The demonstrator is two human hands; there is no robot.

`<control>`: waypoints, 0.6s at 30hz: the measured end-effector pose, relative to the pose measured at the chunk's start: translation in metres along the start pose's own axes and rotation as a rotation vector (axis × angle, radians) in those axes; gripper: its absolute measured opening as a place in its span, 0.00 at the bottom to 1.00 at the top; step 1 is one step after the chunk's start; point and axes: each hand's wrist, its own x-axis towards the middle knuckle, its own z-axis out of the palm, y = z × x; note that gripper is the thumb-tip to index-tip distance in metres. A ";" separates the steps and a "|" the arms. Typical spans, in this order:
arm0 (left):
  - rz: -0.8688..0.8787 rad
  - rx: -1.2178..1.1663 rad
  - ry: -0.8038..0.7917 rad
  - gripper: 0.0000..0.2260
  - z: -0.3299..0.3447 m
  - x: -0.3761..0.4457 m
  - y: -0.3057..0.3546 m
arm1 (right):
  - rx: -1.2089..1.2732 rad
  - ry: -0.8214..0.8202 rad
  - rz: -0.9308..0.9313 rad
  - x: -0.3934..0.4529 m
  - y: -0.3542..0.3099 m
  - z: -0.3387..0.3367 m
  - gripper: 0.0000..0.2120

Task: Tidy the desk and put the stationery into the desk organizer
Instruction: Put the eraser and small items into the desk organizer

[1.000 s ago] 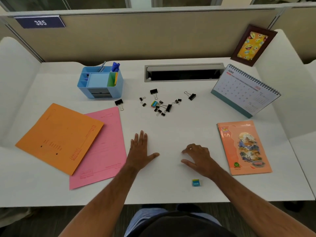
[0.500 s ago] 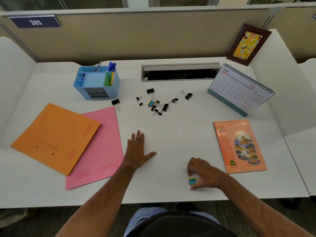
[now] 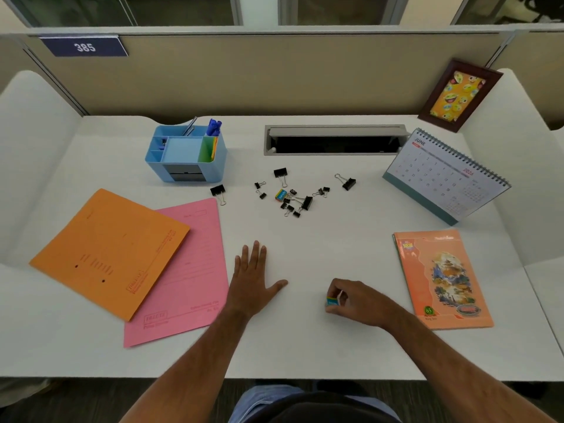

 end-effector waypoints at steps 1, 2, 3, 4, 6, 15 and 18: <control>-0.006 0.005 0.008 0.46 0.000 0.001 -0.002 | 0.023 0.014 -0.006 0.005 -0.006 -0.003 0.11; -0.009 0.011 0.017 0.45 -0.001 0.003 -0.003 | 0.045 0.030 -0.023 0.010 -0.011 -0.007 0.10; -0.012 0.017 0.025 0.45 -0.002 0.005 -0.006 | 0.062 0.044 -0.051 0.016 -0.017 -0.010 0.08; -0.017 0.022 0.035 0.44 -0.003 0.008 -0.009 | 0.076 0.055 -0.079 0.023 -0.024 -0.013 0.07; -0.030 0.031 0.062 0.43 -0.009 0.014 -0.016 | 0.099 0.072 -0.114 0.037 -0.037 -0.018 0.05; -0.108 0.008 0.108 0.43 -0.039 0.039 -0.065 | 0.086 0.148 -0.162 0.113 -0.092 -0.031 0.06; -0.115 0.015 0.084 0.43 -0.040 0.045 -0.077 | 0.074 0.165 -0.178 0.138 -0.114 -0.035 0.08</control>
